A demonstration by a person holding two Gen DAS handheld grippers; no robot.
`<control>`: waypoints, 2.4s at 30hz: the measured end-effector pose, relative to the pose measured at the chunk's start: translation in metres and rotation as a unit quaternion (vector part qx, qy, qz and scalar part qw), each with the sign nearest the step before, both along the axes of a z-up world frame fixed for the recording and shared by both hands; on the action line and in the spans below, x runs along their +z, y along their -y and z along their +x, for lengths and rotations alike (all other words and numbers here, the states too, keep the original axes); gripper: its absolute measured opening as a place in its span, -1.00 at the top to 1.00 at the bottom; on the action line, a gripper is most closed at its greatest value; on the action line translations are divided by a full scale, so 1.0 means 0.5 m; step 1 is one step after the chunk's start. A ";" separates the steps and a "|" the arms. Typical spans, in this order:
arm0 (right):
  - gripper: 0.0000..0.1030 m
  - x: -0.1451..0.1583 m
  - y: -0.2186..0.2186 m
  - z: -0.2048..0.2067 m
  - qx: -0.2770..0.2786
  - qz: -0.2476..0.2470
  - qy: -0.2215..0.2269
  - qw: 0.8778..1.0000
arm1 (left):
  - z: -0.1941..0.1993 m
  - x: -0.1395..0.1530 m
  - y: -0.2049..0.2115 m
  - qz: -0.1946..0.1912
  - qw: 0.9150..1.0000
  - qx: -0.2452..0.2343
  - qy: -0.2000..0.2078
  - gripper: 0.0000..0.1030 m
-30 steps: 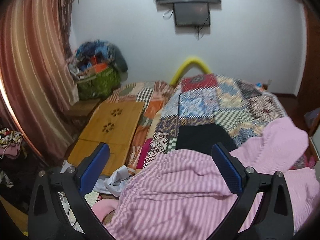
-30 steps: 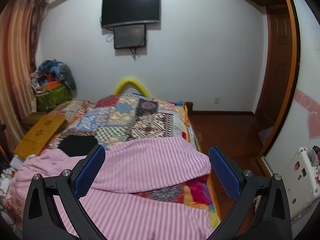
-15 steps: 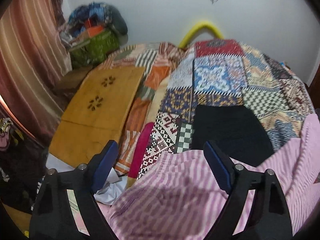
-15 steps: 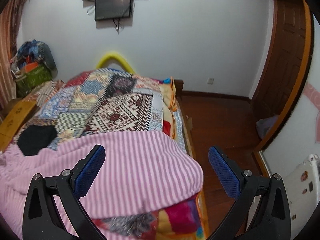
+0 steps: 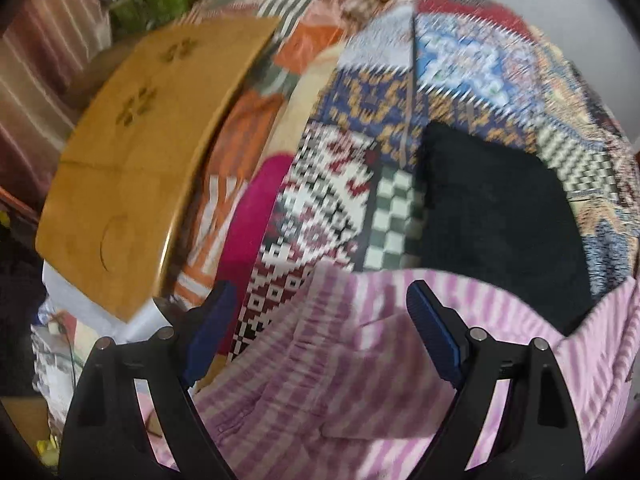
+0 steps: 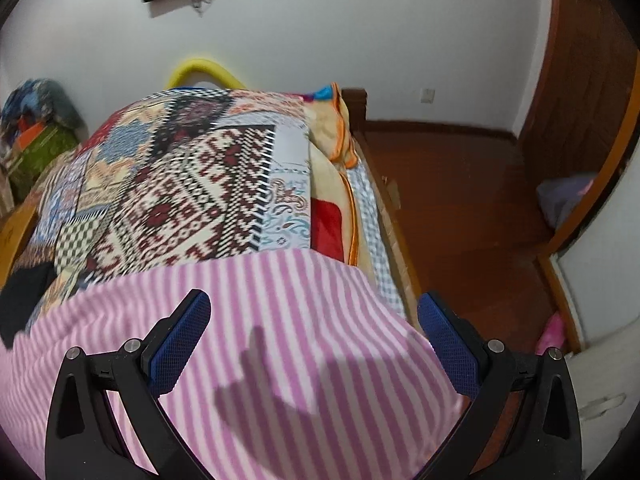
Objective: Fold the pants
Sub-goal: 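Lower both grippers onto the pink striped pants and close on the fabric edge, then lift the pink striped pants with both grippers and carry them across the bed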
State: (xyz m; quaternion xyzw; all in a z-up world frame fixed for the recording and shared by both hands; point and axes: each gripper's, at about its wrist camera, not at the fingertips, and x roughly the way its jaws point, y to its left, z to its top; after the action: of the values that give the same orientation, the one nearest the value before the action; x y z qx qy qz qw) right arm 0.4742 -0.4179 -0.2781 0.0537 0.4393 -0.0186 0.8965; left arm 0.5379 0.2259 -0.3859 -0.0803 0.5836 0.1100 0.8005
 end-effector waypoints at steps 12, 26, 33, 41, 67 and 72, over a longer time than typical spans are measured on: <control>-0.99 -0.077 0.016 0.075 0.015 0.019 -0.060 0.998 | 0.011 -0.083 0.019 -0.005 0.999 0.006 -0.046 -0.53; 0.15 -0.104 0.012 0.078 0.034 0.137 -0.066 0.988 | 0.024 -0.072 0.070 0.026 0.999 -0.014 -0.040 0.45; 0.81 -0.078 -0.002 0.069 0.032 0.064 -0.050 0.996 | -0.001 -0.014 0.071 0.042 0.999 -0.008 0.004 0.56; 0.86 -0.006 0.001 0.015 0.019 0.062 0.009 0.998 | -0.034 0.095 0.066 0.054 0.997 -0.010 0.060 0.58; 0.92 0.277 0.027 -0.389 0.002 0.068 0.125 0.990 | -0.376 0.371 0.050 0.006 0.981 -0.018 0.191 0.59; 0.91 0.280 0.010 -0.441 0.010 0.055 0.115 0.992 | -0.432 0.361 0.064 0.011 0.981 -0.039 0.188 0.59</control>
State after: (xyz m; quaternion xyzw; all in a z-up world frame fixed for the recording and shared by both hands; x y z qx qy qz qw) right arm 0.2537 -0.4229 -0.1383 0.1002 0.3337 0.0203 0.9371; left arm 0.3220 0.1939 -0.2054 -0.0680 0.4238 0.0680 0.9006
